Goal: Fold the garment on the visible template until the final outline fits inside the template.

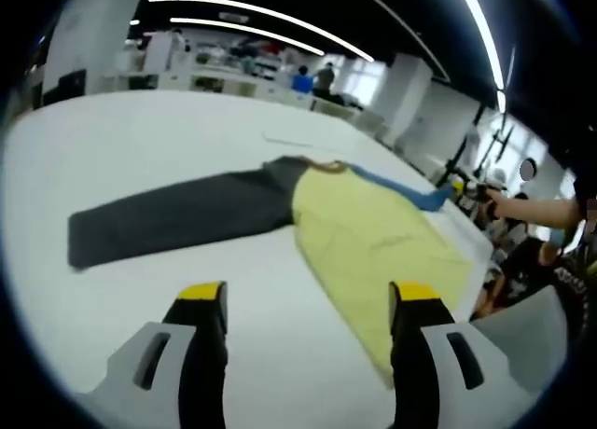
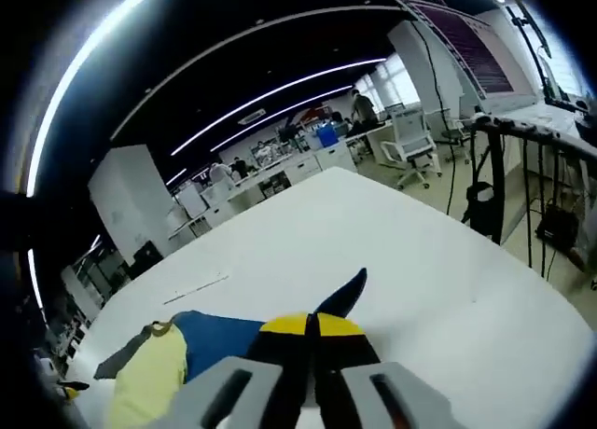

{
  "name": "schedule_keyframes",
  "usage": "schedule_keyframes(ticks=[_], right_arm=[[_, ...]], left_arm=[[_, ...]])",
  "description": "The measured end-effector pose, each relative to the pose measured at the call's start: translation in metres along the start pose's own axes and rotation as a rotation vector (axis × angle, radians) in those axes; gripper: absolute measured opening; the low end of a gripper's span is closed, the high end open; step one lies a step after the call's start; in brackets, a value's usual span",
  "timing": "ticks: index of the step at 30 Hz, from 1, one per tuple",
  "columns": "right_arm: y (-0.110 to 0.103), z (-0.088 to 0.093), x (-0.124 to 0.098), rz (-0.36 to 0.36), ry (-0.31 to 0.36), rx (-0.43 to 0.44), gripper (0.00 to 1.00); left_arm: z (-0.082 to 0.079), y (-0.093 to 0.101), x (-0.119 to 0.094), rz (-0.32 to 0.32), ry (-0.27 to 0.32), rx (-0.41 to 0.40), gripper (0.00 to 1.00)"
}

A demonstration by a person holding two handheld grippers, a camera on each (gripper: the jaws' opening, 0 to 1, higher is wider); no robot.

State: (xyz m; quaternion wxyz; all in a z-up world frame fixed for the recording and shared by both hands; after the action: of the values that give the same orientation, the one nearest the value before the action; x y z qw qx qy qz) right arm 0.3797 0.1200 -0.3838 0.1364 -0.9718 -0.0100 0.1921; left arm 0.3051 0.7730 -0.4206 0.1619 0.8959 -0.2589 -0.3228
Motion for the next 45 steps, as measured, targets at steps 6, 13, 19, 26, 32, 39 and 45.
schedule_keyframes(ticks=[6,13,19,26,32,39,45], right_arm=[[-0.032,-0.013,0.013,-0.084,0.020,-0.047,0.00],[-0.067,-0.018,0.029,-0.176,0.017,-0.085,0.00],[-0.100,-0.019,0.043,-0.261,0.010,-0.112,0.00],[-0.137,-0.019,0.066,-0.377,-0.003,-0.142,0.00],[-0.169,-0.020,0.083,-0.461,0.007,-0.139,0.00],[-0.214,-0.034,0.092,-0.569,0.032,-0.155,0.00],[-0.248,-0.043,0.094,-0.654,0.053,-0.177,0.00]], left_arm=[[-0.001,0.000,-0.005,0.003,0.021,0.002,0.66],[0.000,0.001,-0.009,0.006,0.044,-0.001,0.66],[0.000,0.002,-0.013,0.007,0.066,-0.003,0.65],[0.000,0.003,-0.016,0.007,0.082,-0.002,0.66],[-0.001,0.005,-0.019,0.012,0.081,0.009,0.66],[-0.003,0.003,-0.023,0.004,0.096,0.008,0.66],[0.001,0.003,-0.024,-0.001,0.091,0.007,0.66]])
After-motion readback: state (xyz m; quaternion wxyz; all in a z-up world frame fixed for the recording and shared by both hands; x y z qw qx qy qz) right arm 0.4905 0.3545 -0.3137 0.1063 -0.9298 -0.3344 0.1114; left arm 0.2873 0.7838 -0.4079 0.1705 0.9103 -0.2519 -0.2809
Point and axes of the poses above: the point that each gripper's makers call its tool centre point, and the gripper's own axes: x roughly forward along the fingers, y roughly to its right, z roughly out of its underside, the point moved 9 cm from there along -x, roughly backward along the fingers, and after that the axes turned 9 degrees about -x, right-handed, at the moved point
